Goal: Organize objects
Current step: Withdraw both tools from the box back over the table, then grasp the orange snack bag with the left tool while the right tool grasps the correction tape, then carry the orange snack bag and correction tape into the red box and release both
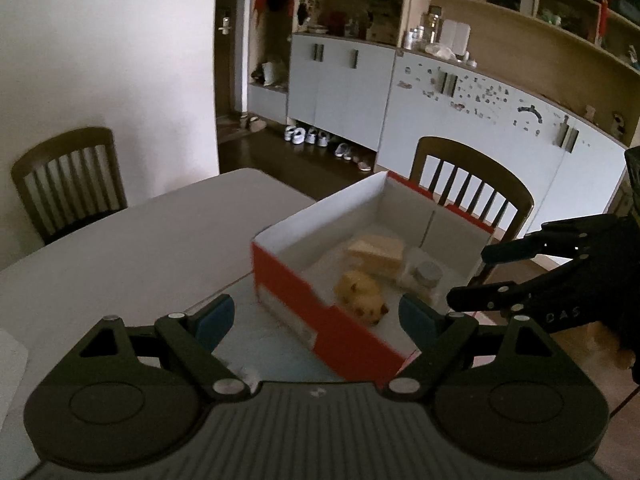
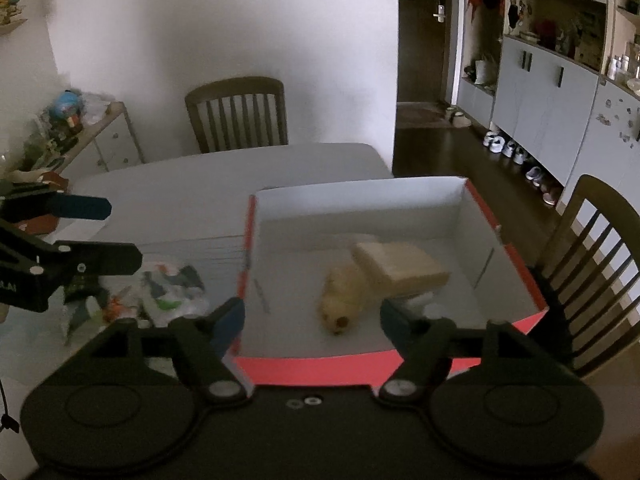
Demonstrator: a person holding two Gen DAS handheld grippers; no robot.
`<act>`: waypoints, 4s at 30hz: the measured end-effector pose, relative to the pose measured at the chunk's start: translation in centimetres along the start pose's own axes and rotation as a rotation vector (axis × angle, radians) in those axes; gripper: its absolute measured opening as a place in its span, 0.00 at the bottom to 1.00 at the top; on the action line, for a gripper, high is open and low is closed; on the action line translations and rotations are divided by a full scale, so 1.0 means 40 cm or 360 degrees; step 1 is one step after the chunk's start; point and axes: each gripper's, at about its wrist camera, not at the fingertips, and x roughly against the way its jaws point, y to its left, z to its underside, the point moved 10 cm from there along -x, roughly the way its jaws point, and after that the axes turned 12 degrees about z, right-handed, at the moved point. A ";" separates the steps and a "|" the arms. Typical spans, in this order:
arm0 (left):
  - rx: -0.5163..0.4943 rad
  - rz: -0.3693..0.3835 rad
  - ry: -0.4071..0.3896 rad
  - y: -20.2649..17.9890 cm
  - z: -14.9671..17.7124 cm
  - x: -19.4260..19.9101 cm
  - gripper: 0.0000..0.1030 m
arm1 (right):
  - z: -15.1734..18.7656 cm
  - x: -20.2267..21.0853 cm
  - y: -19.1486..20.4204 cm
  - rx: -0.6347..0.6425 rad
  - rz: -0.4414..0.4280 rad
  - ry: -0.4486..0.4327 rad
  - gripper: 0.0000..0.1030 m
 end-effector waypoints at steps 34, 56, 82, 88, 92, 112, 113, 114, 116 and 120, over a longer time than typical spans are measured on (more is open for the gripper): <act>0.0139 -0.0187 0.0026 0.243 0.415 0.237 1.00 | 0.202 -0.037 0.342 0.0036 -0.0048 0.0142 0.92; -0.0076 -0.0083 0.0315 0.244 0.539 0.037 1.00 | 0.295 -0.180 0.369 0.0193 -0.0046 0.0303 0.89; -0.0034 -0.0116 0.0367 0.259 0.541 0.011 0.31 | 0.263 -0.232 0.430 0.0318 -0.0035 0.0273 0.42; 0.0013 -0.0139 0.0364 0.256 0.547 0.021 0.20 | 0.264 -0.220 0.432 0.0290 -0.0044 0.0291 0.41; 0.0075 -0.0124 0.0355 0.253 0.553 0.030 0.19 | 0.264 -0.191 0.430 0.0253 -0.0068 0.0279 0.40; 0.0243 -0.0003 0.0213 0.137 0.451 0.075 0.19 | 0.222 -0.030 0.341 0.0123 -0.0157 0.0137 0.40; 0.0241 0.0003 0.0204 0.128 0.440 0.076 0.19 | 0.215 -0.019 0.334 0.0118 -0.0160 0.0122 0.40; 0.0237 0.0011 0.0193 0.119 0.429 0.077 0.19 | 0.206 -0.008 0.326 0.0112 -0.0163 0.0106 0.40; 0.0231 0.0020 0.0174 0.101 0.405 0.078 0.19 | 0.187 0.013 0.306 0.0101 -0.0162 0.0067 0.40; 0.0223 0.0033 0.0134 0.068 0.356 0.074 0.19 | 0.148 0.041 0.260 0.0071 -0.0148 0.0003 0.40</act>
